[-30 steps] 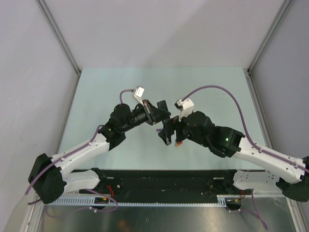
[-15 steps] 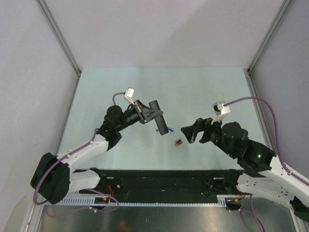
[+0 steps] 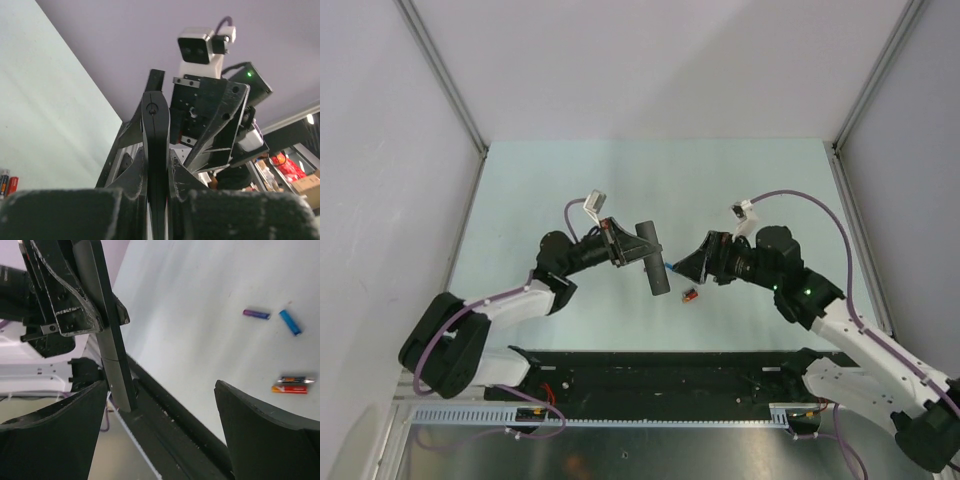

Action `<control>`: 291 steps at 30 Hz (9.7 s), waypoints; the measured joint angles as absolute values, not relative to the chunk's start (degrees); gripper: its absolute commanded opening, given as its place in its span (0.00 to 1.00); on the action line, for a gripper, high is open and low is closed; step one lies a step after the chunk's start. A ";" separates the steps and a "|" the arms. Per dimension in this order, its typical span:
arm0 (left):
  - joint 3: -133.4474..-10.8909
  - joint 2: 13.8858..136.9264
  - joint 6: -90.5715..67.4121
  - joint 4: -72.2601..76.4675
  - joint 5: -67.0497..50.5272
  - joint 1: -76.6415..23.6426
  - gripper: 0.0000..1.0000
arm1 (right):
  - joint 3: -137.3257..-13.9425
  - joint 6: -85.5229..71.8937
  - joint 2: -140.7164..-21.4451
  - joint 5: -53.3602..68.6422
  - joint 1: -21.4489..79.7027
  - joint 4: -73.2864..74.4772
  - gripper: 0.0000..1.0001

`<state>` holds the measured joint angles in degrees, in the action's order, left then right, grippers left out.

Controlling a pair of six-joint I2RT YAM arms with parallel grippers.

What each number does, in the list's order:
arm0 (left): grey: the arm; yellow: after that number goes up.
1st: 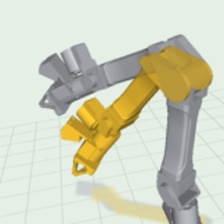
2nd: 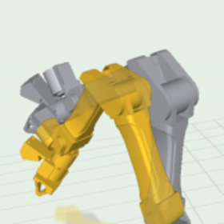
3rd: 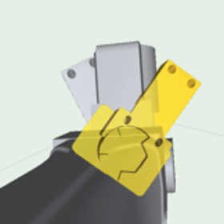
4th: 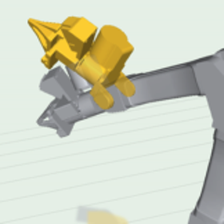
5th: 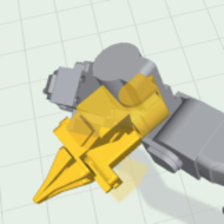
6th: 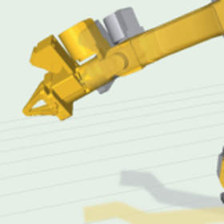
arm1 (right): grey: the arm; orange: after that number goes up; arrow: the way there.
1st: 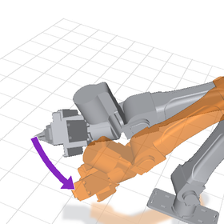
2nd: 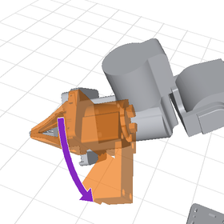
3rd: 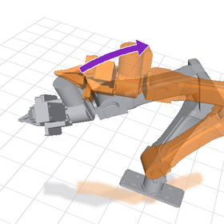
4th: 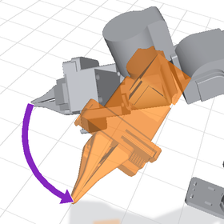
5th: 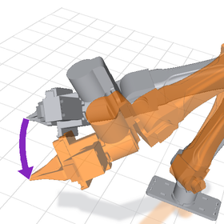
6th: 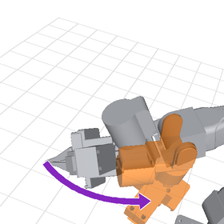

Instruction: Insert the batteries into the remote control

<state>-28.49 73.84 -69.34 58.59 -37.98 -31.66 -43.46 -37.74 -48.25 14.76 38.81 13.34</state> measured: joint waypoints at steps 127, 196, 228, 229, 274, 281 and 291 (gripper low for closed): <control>-37.30 83.00 -78.43 56.40 -40.56 -23.29 0.00 | -33.63 -58.48 -64.90 36.64 39.33 -21.85 0.59; -40.75 77.12 -61.43 28.95 -30.20 -26.24 0.00 | -71.83 -26.79 -81.69 0.60 50.72 32.25 0.55; -45.60 72.99 -50.37 18.98 -25.65 -28.86 0.00 | -78.46 -22.17 -84.07 3.60 49.50 39.75 0.00; -45.63 72.97 -50.35 18.76 -25.63 -28.91 0.00 | -78.46 -22.17 -84.07 3.84 49.47 39.86 0.00; -49.25 74.74 -57.63 16.58 -31.86 -25.12 0.00 | -79.42 -22.92 -81.82 1.80 50.15 39.09 0.00; -48.77 74.67 -58.04 18.94 -32.03 -25.10 0.00 | -78.96 -23.46 -80.09 2.48 49.36 38.76 0.00; -44.64 74.83 -55.66 18.61 -28.77 -22.11 0.00 | -75.77 -24.45 -71.22 -1.78 47.90 40.84 0.00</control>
<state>-44.64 74.83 -55.66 18.61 -28.77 -22.11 -75.77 -24.45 -71.22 -1.78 47.90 40.84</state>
